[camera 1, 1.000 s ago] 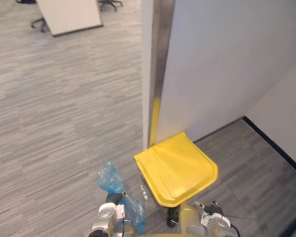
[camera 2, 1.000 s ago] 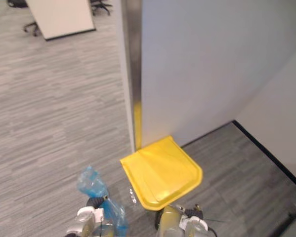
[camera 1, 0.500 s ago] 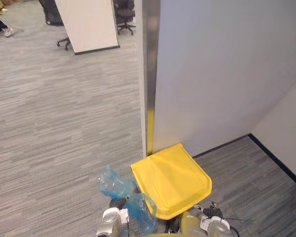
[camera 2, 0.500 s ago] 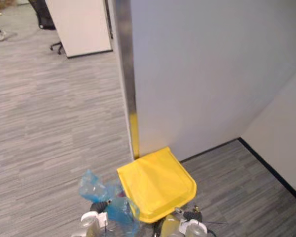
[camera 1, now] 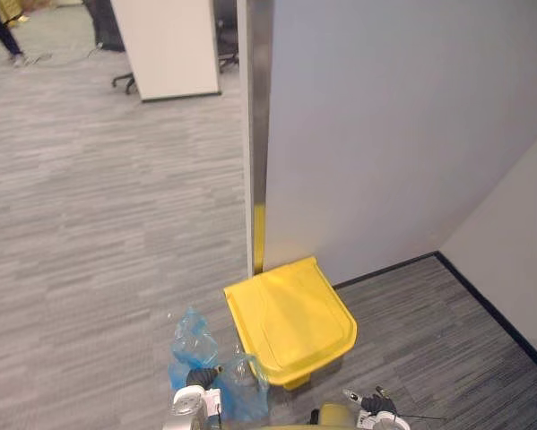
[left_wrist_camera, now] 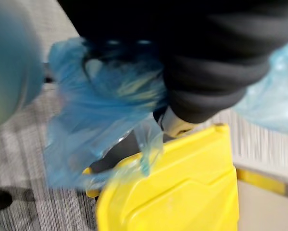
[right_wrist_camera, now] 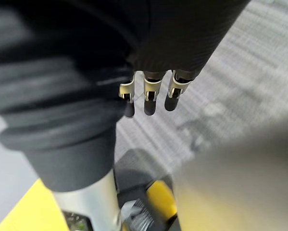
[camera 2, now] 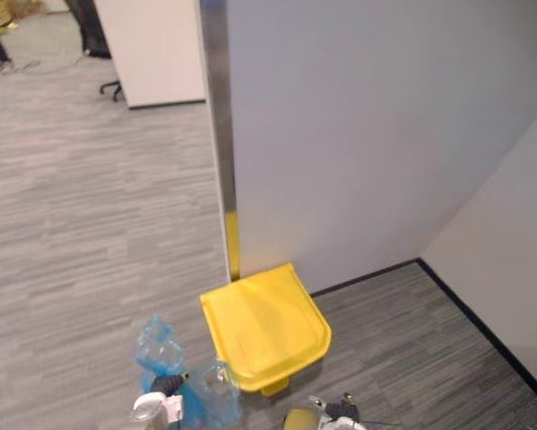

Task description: Gather rubbish on tea table into small bin, then transfer packed bag to large trash can.

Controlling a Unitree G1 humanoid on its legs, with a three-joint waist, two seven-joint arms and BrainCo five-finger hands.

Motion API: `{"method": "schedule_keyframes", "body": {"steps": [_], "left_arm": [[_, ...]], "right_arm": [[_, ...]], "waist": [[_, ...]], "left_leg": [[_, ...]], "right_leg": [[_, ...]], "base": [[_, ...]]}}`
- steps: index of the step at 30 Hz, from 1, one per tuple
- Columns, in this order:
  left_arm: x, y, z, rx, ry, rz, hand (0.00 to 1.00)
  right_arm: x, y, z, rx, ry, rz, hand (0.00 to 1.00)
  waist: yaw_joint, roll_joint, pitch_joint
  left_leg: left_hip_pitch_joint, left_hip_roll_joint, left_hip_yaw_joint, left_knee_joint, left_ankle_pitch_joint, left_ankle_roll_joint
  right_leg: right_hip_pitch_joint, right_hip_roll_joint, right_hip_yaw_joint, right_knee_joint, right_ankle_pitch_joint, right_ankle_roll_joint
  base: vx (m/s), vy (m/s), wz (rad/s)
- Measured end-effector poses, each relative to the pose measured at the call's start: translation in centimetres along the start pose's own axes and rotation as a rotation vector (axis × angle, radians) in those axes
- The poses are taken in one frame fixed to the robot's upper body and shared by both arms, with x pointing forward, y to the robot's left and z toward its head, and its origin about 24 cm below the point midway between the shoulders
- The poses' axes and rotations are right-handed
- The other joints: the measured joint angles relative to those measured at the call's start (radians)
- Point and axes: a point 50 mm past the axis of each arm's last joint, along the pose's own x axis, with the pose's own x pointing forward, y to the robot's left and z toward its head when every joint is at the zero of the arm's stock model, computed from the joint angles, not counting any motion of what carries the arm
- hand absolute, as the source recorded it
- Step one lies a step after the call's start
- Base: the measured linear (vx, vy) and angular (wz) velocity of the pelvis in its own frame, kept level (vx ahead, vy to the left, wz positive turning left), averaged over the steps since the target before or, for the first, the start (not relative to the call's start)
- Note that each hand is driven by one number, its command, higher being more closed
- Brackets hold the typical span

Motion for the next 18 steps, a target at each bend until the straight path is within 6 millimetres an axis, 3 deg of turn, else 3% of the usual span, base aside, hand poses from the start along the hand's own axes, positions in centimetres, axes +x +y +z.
{"method": "schedule_keyframes", "body": {"steps": [2,4,5,6,7,8,9,10,12,13,16,18], "left_arm": [[-0.1,-0.9,-0.1,-0.008,0.003,-0.024,1.00],[-0.2,-1.5,-0.2,-0.005,0.005,-0.047,1.00],[-0.2,-1.6,-0.4,-0.010,0.008,-0.051,1.00],[-0.1,-1.4,-0.2,-0.002,-0.001,-0.049,1.00],[0.0,-1.2,0.1,0.004,-0.010,-0.046,1.00],[0.0,-0.8,0.4,0.016,-0.021,-0.037,1.00],[0.0,-0.6,0.4,0.023,-0.020,-0.036,1.00],[0.0,-0.4,0.3,0.026,-0.016,-0.032,1.00],[0.0,0.1,0.2,0.046,-0.013,-0.024,1.00],[0.0,0.8,-0.1,0.064,-0.002,-0.012,1.00],[-0.1,1.4,-0.4,0.113,0.010,-0.007,1.00],[-0.1,1.6,-0.7,0.126,0.021,-0.004,1.00]], "right_arm": [[0.3,-0.9,0.6,-0.022,-0.013,-0.021,0.00],[0.7,-1.5,1.6,-0.033,-0.036,-0.036,0.00],[0.7,-1.9,1.4,-0.031,-0.027,-0.049,0.00],[0.7,-2.0,1.0,-0.018,-0.007,-0.055,0.00],[0.7,-1.9,0.8,-0.010,0.001,-0.055,0.00],[0.6,-1.5,0.5,-0.005,0.008,-0.051,0.00],[0.5,-1.4,0.3,-0.003,0.010,-0.050,0.00],[0.4,-1.5,0.1,-0.001,0.012,-0.054,0.00],[0.3,-1.0,-0.4,0.032,0.032,-0.043,0.00],[0.2,-0.8,-0.8,0.037,0.044,-0.040,0.00],[0.1,-1.0,-1.2,0.053,0.050,-0.048,0.00],[0.1,-1.2,-1.3,0.051,0.053,-0.052,0.00]], "waist": [[-0.005,0.031,0.000],[-0.007,0.055,0.005],[-0.012,0.065,-0.002],[-0.012,0.050,0.007],[-0.013,0.036,0.013],[-0.016,0.017,0.025],[-0.016,0.016,0.025],[-0.022,0.037,0.019],[-0.025,0.016,0.019],[-0.028,0.004,0.011],[-0.061,0.006,0.000],[-0.062,0.009,-0.009]], "left_leg": [[-0.045,0.005,-0.027,-0.010,0.054,0.006],[-0.076,0.009,-0.042,-0.045,0.103,-0.018],[-0.086,0.011,-0.050,-0.075,0.103,-0.027],[-0.099,-0.017,-0.040,-0.006,0.051,-0.038],[-0.105,-0.037,-0.024,0.052,0.017,-0.040],[-0.102,-0.061,0.019,0.153,-0.052,-0.019],[-0.097,-0.064,0.046,0.176,-0.081,-0.002],[-0.078,-0.055,0.095,0.131,-0.130,0.002],[-0.061,-0.083,0.111,0.052,-0.109,0.012],[-0.014,-0.113,0.113,-0.057,-0.059,0.022],[0.028,-0.163,0.087,-0.207,0.015,0.038],[0.052,-0.177,0.085,-0.255,0.043,0.048]], "right_leg": [[0.012,0.016,-0.029,-0.088,0.004,-0.014],[0.001,0.022,-0.069,-0.131,0.012,-0.061],[-0.019,0.016,-0.105,-0.150,0.025,-0.085],[-0.020,-0.007,-0.122,-0.164,0.035,-0.092],[-0.016,-0.020,-0.127,-0.178,0.044,-0.091],[-0.001,-0.038,-0.137,-0.213,0.070,-0.079],[0.002,-0.039,-0.138,-0.227,0.081,-0.072],[0.005,-0.028,-0.149,-0.246,0.096,-0.049],[0.016,-0.038,-0.136,-0.295,0.128,-0.025],[0.054,-0.039,-0.122,-0.387,0.171,-0.021],[0.103,-0.050,-0.121,-0.510,0.238,-0.005],[0.121,-0.053,-0.118,-0.541,0.256,-0.003]], "base": [[-0.23,-0.215,0.30],[-0.27,-0.068,0.38],[-0.26,0.101,0.52],[-0.25,0.139,0.53],[-0.20,0.167,0.47],[-0.12,0.115,0.34],[-0.15,0.169,0.36],[-0.14,0.191,0.28],[-0.09,0.198,0.17],[-0.02,0.167,0.11],[0.02,0.147,0.29],[0.08,0.088,0.18]]}}
